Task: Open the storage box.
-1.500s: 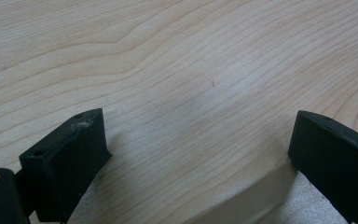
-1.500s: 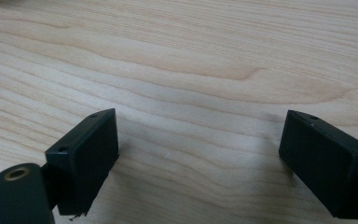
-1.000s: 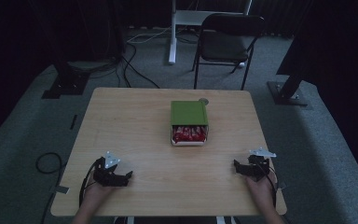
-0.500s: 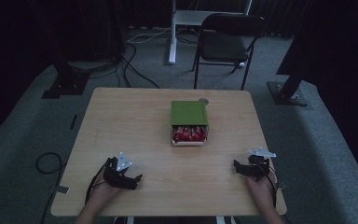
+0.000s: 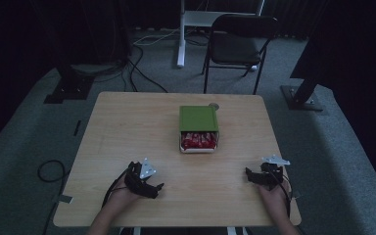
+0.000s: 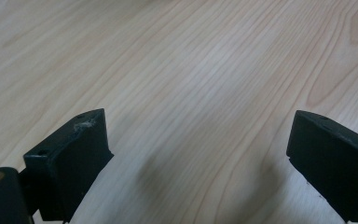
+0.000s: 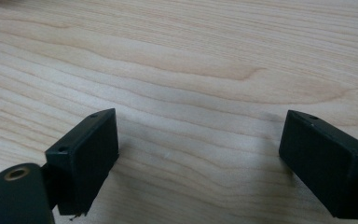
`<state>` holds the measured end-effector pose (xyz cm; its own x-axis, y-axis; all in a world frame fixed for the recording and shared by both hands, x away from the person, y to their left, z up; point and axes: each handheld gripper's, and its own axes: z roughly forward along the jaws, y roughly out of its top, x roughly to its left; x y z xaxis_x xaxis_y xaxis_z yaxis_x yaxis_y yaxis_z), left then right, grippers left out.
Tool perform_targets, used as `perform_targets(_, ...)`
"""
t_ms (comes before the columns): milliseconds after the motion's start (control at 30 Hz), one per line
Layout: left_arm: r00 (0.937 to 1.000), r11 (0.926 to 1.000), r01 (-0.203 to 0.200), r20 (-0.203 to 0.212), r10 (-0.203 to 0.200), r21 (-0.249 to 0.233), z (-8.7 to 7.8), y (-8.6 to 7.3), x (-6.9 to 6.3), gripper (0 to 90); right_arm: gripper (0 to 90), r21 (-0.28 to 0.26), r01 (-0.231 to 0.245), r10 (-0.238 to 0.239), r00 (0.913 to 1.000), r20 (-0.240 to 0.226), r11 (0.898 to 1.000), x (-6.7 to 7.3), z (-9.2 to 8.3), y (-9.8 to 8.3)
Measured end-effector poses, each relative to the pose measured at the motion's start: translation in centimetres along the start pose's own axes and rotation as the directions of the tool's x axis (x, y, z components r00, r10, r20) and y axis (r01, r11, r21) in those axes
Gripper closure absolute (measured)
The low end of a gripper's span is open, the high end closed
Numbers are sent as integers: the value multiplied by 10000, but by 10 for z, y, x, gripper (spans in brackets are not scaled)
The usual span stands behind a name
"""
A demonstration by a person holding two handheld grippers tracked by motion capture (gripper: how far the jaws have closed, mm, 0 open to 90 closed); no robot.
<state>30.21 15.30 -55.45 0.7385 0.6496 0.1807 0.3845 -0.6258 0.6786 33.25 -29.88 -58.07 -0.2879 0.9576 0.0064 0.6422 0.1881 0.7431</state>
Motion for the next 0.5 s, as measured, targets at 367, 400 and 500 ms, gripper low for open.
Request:
perform_targets(367, 9926, 9926, -1207, 88, 1209, -165, 10, 35, -16, 66, 110, 9, -14, 14, 10000, -2, 10000, 0, 0, 0)
perform_targets(400, 9908, 9908, -1348, 56, 1349, -146, 11, 37, -17, 66, 110, 9, -33, 33, 10000, -4, 10000, 0, 0, 0)
perform_targets(500, 9846, 9846, -1745, 70, 1746, -145, 13, 48, -22, 67, 110, 15, -37, 37, 10000, -3, 10000, 0, 0, 0)
